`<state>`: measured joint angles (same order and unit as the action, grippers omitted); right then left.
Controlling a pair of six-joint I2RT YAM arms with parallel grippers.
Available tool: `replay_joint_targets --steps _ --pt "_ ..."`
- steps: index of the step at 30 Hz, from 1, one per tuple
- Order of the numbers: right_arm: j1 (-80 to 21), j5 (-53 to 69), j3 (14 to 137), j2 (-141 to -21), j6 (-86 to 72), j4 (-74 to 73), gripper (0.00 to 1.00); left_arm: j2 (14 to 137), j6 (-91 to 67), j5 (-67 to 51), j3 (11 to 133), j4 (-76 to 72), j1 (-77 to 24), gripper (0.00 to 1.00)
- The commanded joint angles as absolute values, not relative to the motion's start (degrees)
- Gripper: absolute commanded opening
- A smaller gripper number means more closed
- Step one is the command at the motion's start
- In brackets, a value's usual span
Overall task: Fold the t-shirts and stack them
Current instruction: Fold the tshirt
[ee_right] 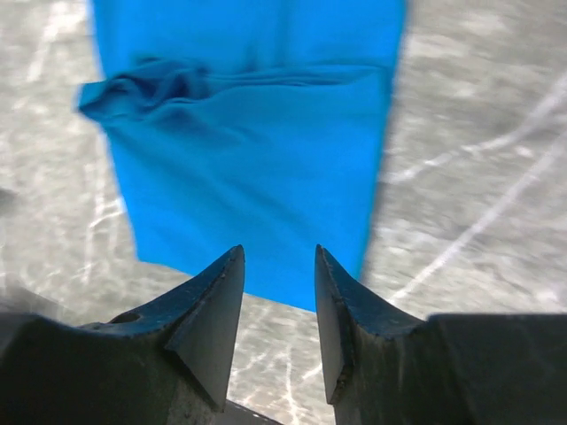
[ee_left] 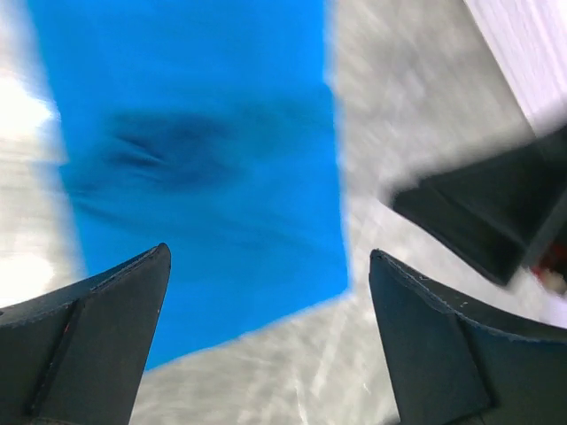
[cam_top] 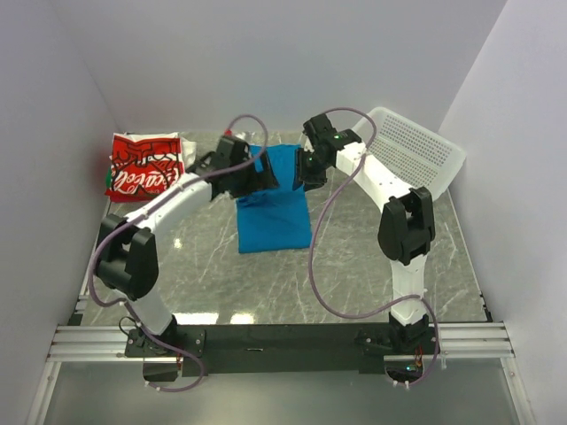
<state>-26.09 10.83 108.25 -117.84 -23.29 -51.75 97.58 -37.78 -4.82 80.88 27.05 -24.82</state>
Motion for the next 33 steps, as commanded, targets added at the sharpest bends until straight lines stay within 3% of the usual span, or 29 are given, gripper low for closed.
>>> replay_joint_targets --steps 1,6,16,33 --pt "-28.2 14.9 107.1 -117.5 -23.4 -48.6 0.44 98.7 -41.7 -11.6 73.9 19.3 -27.2 0.99" --pt "-30.4 15.1 103.7 -116.5 -25.0 -47.3 0.43 104.7 -39.7 -11.9 76.5 23.2 -27.2 0.99" --pt "-33.6 16.4 85.3 -111.4 -28.6 -39.5 0.43 111.5 -35.4 -9.8 83.1 24.0 -25.4 0.99" --pt "-33.8 15.5 81.9 -113.4 -27.8 -39.2 0.42 119.1 -29.1 -3.4 96.7 28.2 -20.4 0.99"
